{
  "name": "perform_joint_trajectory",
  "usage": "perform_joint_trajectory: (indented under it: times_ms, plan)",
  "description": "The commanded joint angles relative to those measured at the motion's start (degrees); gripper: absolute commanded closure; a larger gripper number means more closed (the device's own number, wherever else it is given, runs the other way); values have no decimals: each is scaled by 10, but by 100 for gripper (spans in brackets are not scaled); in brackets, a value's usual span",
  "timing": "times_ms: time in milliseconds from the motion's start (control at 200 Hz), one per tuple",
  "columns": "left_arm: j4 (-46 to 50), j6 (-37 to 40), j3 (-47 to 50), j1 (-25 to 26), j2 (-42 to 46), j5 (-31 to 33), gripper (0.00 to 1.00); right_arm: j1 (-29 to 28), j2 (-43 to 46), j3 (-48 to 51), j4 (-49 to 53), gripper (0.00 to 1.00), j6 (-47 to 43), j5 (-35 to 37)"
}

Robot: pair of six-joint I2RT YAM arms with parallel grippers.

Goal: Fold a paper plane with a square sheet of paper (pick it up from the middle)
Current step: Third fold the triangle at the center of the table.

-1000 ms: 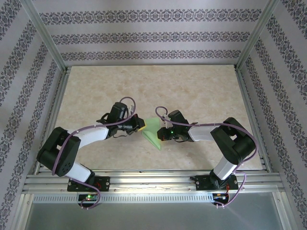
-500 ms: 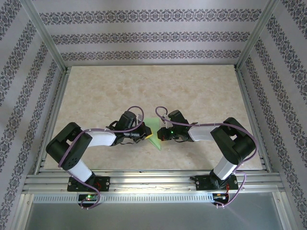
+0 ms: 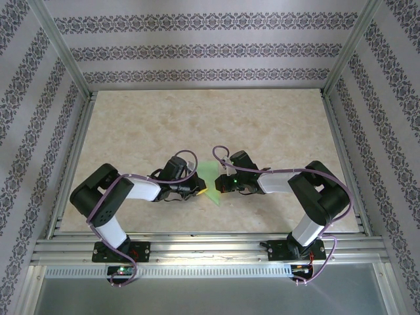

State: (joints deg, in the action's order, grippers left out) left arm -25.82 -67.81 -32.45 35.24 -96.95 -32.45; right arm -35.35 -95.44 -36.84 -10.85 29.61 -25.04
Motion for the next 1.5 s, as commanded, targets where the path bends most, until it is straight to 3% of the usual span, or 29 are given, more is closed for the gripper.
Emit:
perform_joint_trajectory:
  times_ms: [0,355,510,595,665,809,949,1174,1494]
  plan:
    - [-29,5,11,5,-14,9,100,4,-6,6,39,100,-8,13]
    - [-9,16,18,5,-27,10,100,4,0,-1,32,100,5,-4]
    - [-4,20,19,5,-26,9,100,8,40,-20,57,86,18,-9]
    - [-2,22,18,5,-26,8,100,16,74,-24,89,74,24,11]
    - [-1,23,18,6,-26,9,100,22,104,-18,101,72,32,19]
    - [2,25,14,5,-28,8,100,11,124,-1,81,78,70,-47]
    - [3,27,11,5,-31,7,100,-38,110,-13,88,88,83,-76]
    - [2,27,10,5,-32,6,100,-88,67,-39,127,96,88,-45]
    - [14,32,6,5,-32,4,100,-109,29,-95,207,97,61,4]
